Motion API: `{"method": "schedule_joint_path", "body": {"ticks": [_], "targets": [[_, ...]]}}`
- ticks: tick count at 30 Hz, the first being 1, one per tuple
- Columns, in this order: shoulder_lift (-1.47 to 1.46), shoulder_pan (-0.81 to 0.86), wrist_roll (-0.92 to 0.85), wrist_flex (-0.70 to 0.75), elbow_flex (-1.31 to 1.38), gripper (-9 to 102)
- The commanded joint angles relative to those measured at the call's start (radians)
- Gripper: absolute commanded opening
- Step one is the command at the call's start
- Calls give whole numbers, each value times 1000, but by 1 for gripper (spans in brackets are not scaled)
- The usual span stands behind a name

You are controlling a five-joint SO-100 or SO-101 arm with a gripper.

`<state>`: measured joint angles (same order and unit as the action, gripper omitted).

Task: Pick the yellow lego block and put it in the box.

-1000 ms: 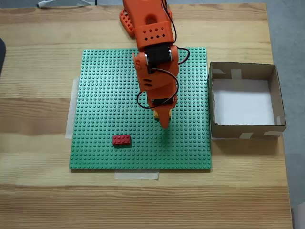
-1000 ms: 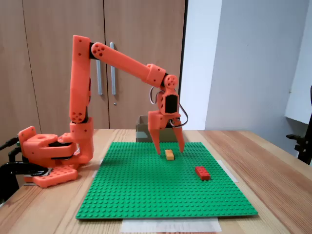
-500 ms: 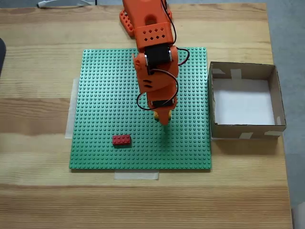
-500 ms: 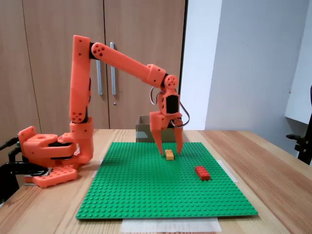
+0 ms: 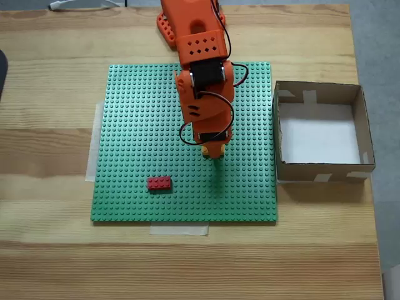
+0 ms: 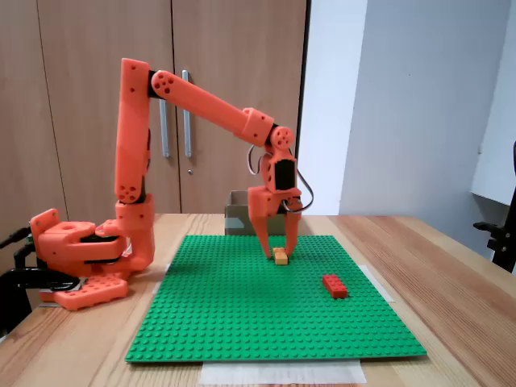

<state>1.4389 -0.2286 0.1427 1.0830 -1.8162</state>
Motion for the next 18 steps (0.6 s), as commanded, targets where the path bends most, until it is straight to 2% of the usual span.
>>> {"method": "schedule_joint_path", "body": {"ticks": [1,18], "targets": [[5,9,2,-14,3,14],[17,11,-18,-51,-17,9]]}}
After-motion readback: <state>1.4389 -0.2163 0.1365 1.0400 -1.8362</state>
